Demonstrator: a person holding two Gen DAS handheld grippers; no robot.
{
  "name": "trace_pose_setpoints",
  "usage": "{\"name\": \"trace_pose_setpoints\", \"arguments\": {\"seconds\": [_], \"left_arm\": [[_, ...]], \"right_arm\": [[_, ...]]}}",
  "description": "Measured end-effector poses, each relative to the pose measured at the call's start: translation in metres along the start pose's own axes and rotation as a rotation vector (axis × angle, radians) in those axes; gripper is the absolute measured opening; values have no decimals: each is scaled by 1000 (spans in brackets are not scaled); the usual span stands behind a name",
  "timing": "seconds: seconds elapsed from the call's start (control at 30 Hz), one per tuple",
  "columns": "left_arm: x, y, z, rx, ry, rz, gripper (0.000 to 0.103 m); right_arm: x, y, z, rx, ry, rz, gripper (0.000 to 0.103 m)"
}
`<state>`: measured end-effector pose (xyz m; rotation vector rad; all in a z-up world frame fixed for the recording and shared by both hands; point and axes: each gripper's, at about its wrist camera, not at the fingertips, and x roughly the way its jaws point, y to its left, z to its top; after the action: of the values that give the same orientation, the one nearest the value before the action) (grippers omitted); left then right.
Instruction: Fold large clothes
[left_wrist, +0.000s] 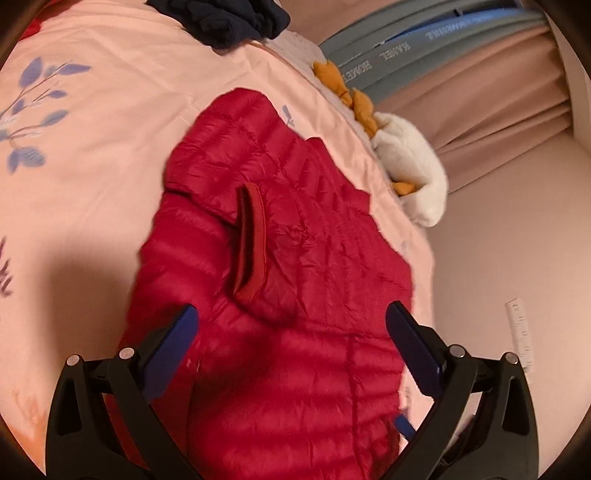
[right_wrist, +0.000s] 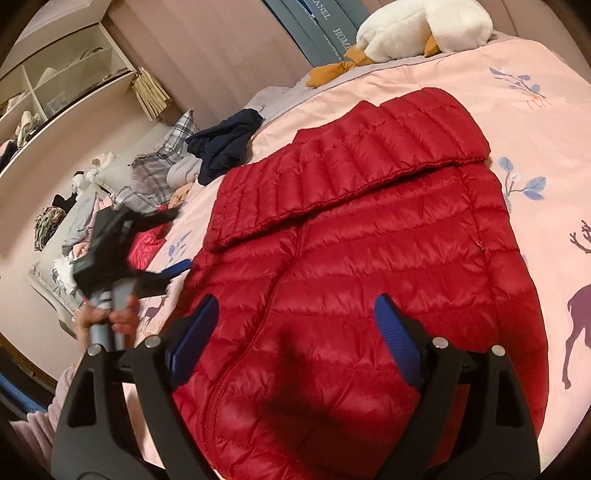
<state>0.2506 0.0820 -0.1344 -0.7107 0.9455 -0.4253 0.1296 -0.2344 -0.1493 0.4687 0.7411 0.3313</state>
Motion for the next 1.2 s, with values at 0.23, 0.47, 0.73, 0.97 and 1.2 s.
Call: {"name": "trace_pose_setpoints", "arguments": {"seconds": [0.23, 0.47, 0.73, 0.97, 1.2], "left_arm": [[37, -17, 5, 87, 26, 135, 67], [49, -28, 4, 152, 43, 198, 29], [36, -60, 8, 275, -42, 246, 17], [20, -84, 24, 349, -135, 323, 16], [9, -95, 52, 384, -213, 401, 15]], "right_arm": [[-5, 3, 1, -25, -8, 3, 87], [-3, -6, -1, 15, 0, 12, 87], [-10, -11, 0, 21, -16, 12, 87], [-15, -19, 0, 39, -26, 5, 87], [-17, -23, 2, 44, -31, -4, 87]]}}
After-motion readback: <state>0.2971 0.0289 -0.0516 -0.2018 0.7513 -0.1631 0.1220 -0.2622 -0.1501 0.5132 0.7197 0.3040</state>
